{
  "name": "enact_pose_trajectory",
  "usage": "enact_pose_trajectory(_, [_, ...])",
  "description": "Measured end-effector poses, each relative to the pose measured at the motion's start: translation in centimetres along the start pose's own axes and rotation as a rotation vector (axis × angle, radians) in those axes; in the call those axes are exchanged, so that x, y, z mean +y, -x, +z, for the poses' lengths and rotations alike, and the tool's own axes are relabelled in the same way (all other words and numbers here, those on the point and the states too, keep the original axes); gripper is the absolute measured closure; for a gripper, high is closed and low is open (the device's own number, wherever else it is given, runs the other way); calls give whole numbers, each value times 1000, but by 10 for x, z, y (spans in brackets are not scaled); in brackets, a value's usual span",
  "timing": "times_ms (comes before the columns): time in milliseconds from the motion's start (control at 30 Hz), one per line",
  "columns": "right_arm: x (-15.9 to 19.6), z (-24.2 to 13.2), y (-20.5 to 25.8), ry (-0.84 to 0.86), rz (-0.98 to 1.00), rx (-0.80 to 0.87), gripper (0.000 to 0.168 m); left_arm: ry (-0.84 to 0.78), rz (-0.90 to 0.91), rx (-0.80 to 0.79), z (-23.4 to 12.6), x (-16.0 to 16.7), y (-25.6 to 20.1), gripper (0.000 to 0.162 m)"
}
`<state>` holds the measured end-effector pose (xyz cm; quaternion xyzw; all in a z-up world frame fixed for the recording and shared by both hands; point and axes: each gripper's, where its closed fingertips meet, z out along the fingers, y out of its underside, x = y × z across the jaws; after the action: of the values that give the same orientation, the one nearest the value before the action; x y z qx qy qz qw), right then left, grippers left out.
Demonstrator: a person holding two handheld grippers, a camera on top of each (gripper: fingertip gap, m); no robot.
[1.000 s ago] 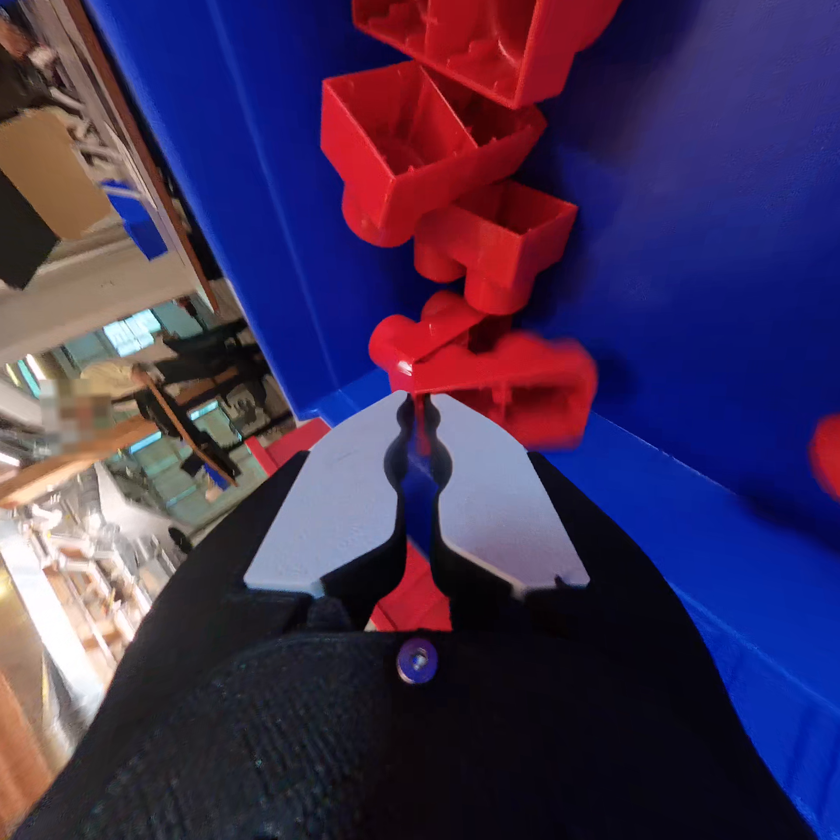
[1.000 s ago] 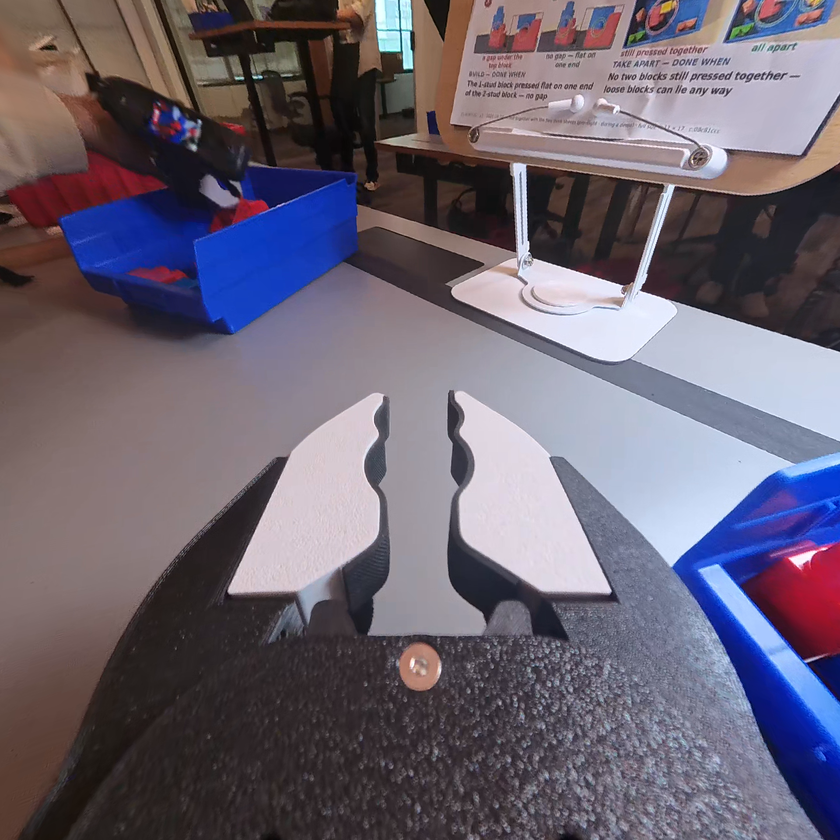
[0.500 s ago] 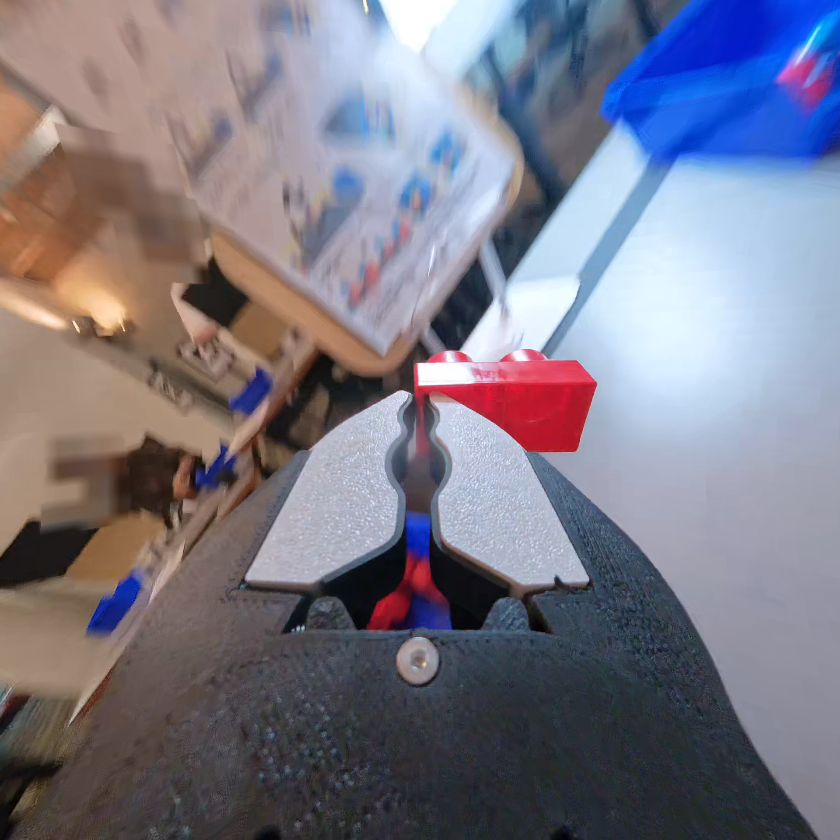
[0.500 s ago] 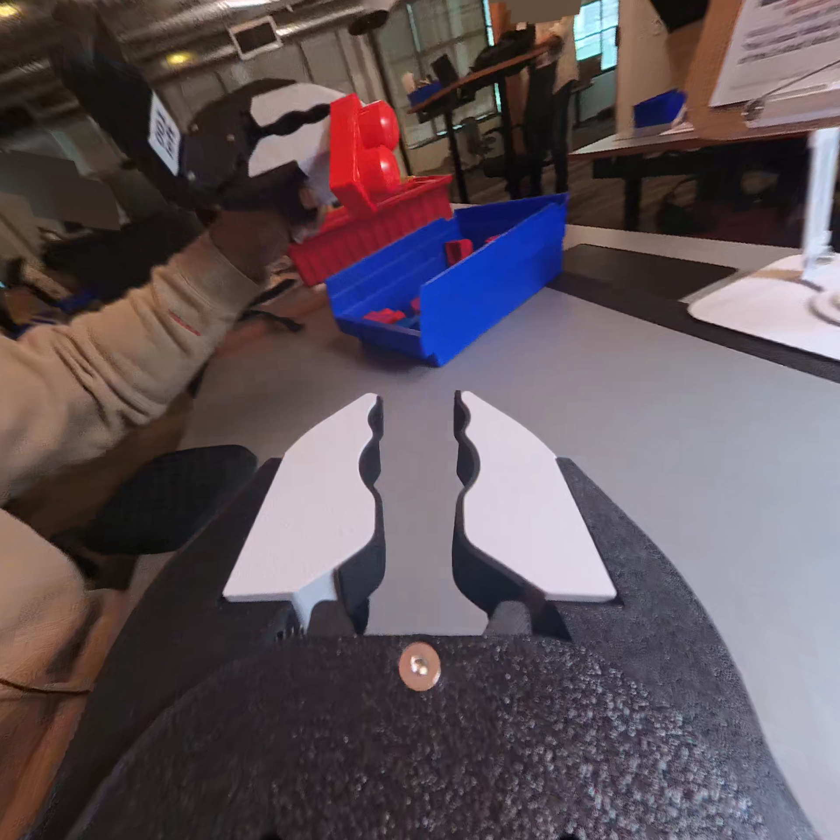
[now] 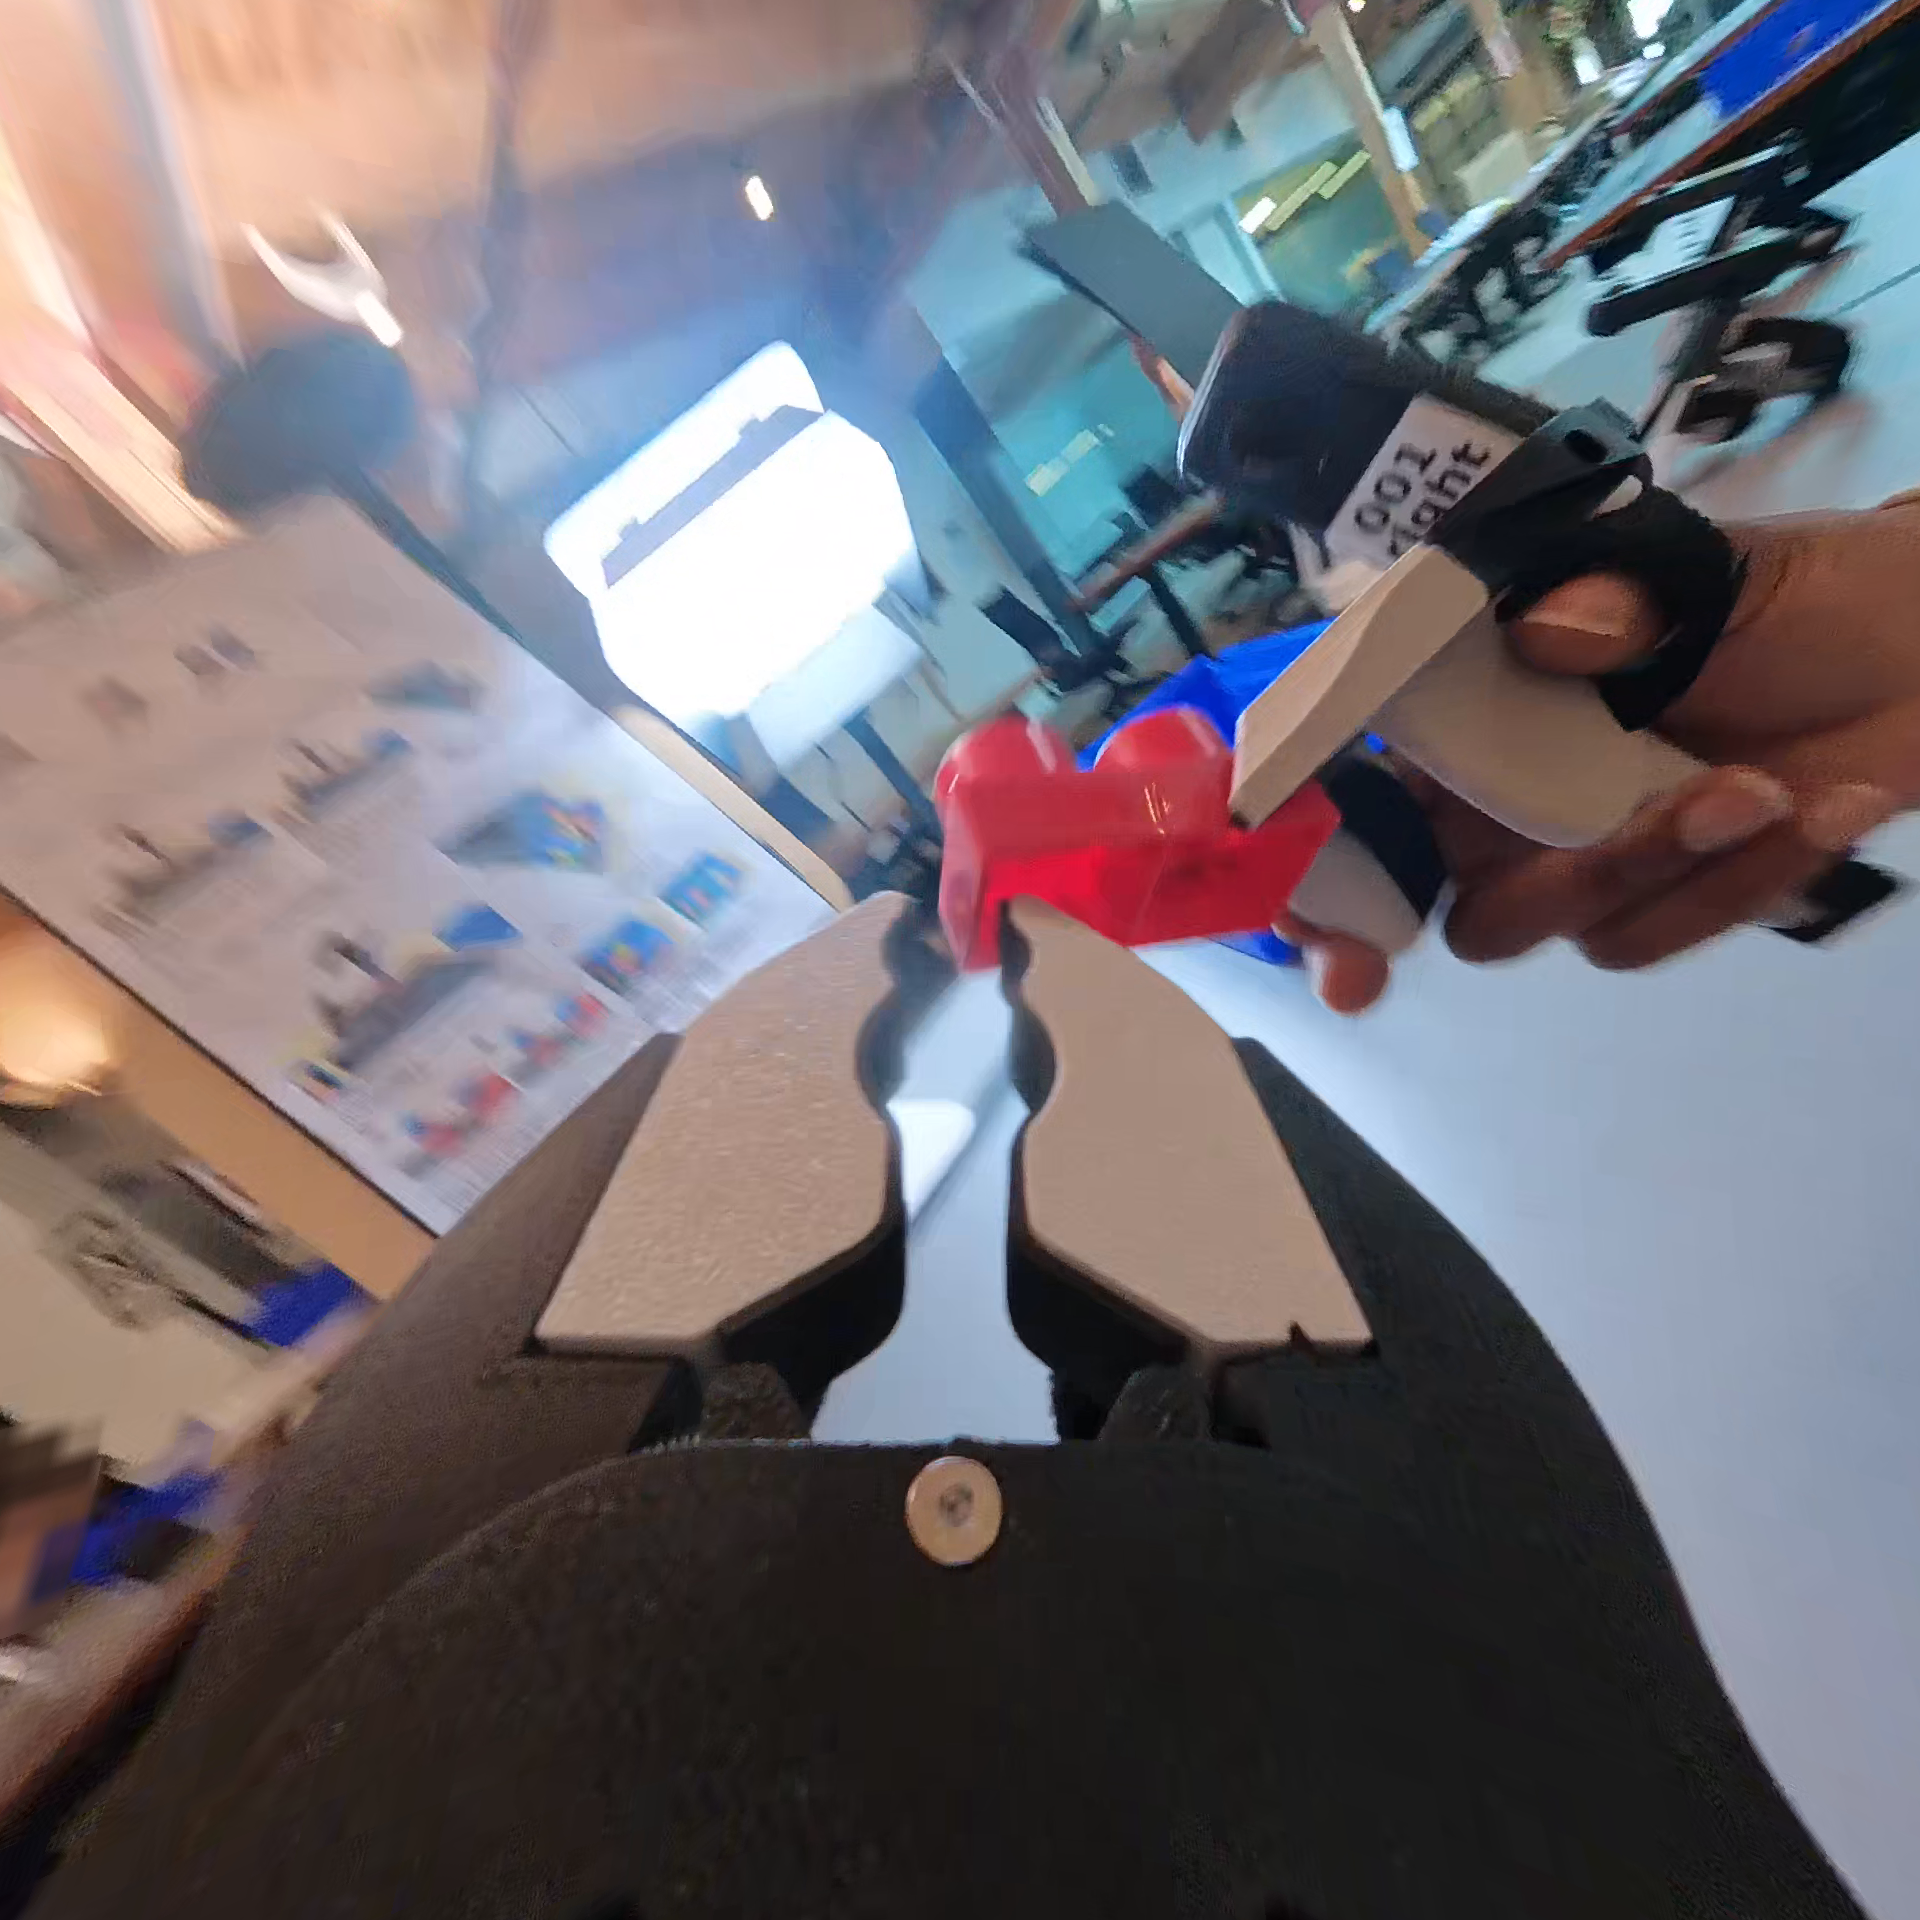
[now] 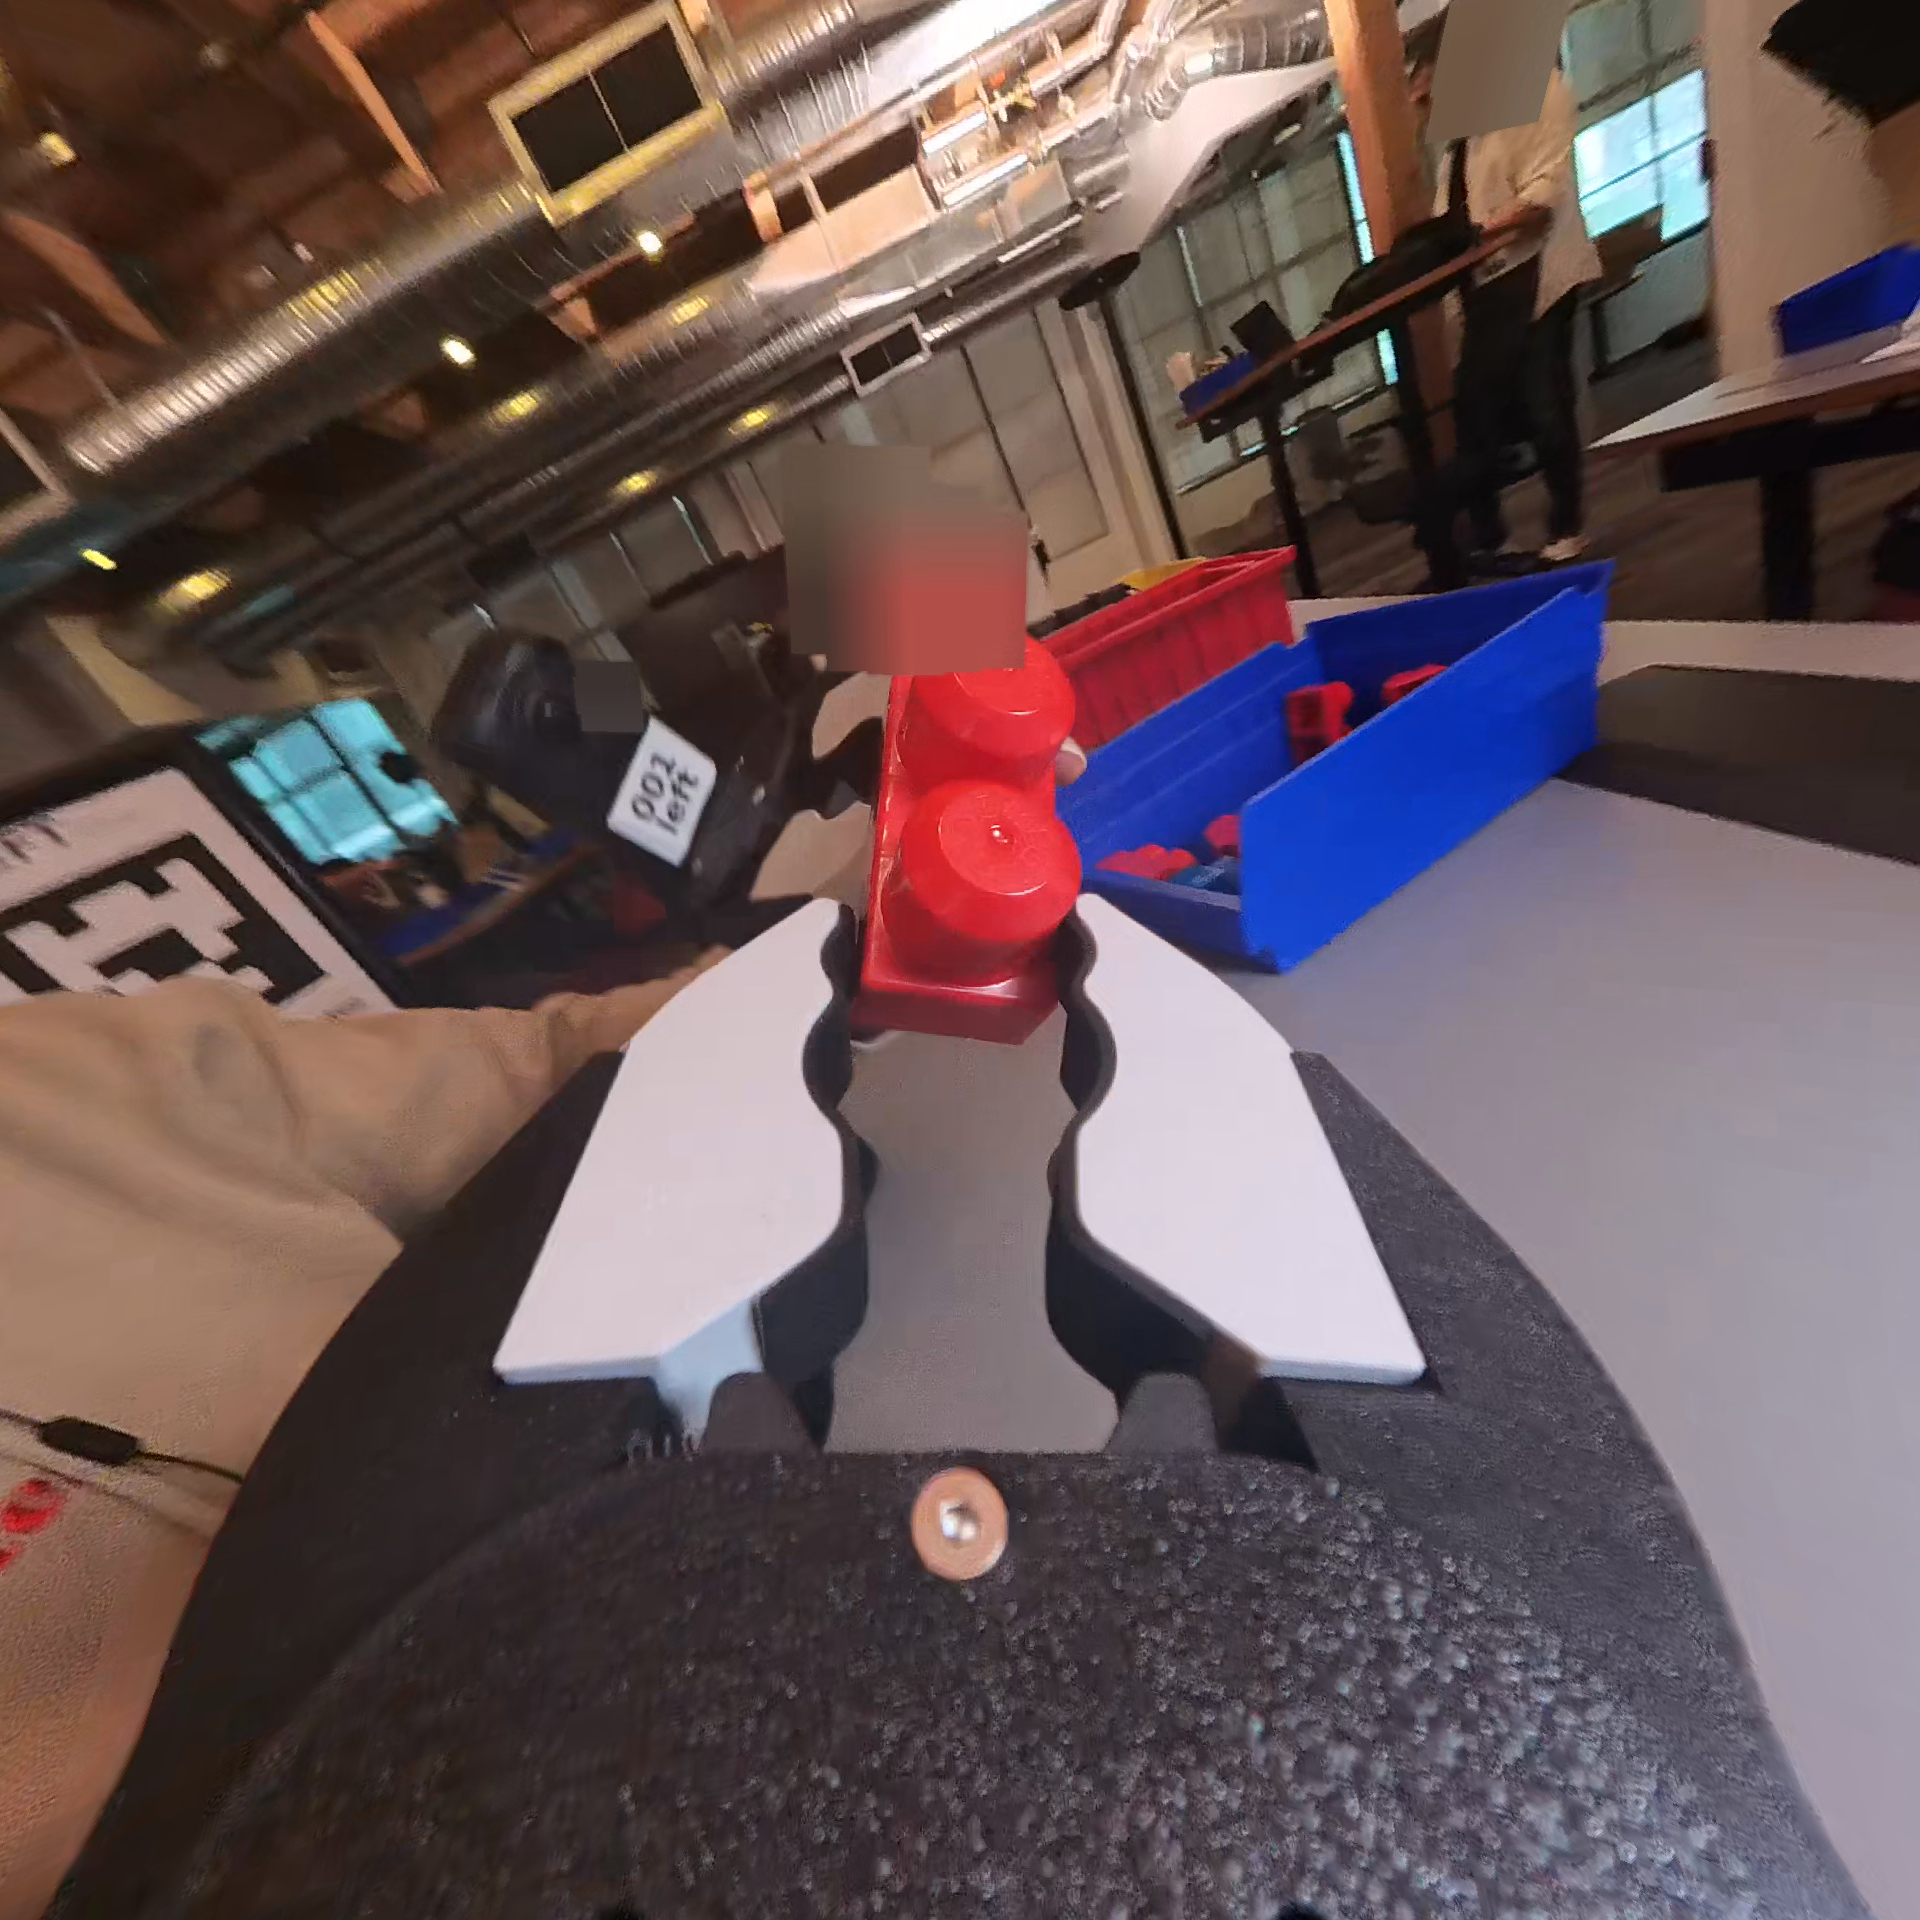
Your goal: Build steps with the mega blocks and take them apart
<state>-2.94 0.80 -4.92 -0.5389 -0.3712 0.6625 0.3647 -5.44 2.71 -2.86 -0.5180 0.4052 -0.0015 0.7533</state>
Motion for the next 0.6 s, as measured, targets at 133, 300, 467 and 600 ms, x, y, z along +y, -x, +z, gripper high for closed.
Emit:
enact_pose_trajectory(133, [12,-30,-26,120,-258,204,131,178,-303,80,-25,46,24,127])
enact_pose_trajectory(300, [63,-52,-61,404,-489,355,131,491,-442,-76,-83,122,120,132])
enact_pose_trajectory(467, [117,-52,-75,652,-535,311,131,924,-462,69,-136,212,160,114])
enact_pose_trajectory(600, [131,-59,-81,712,-540,296,131,1248,-367,266,-175,267,158,101])
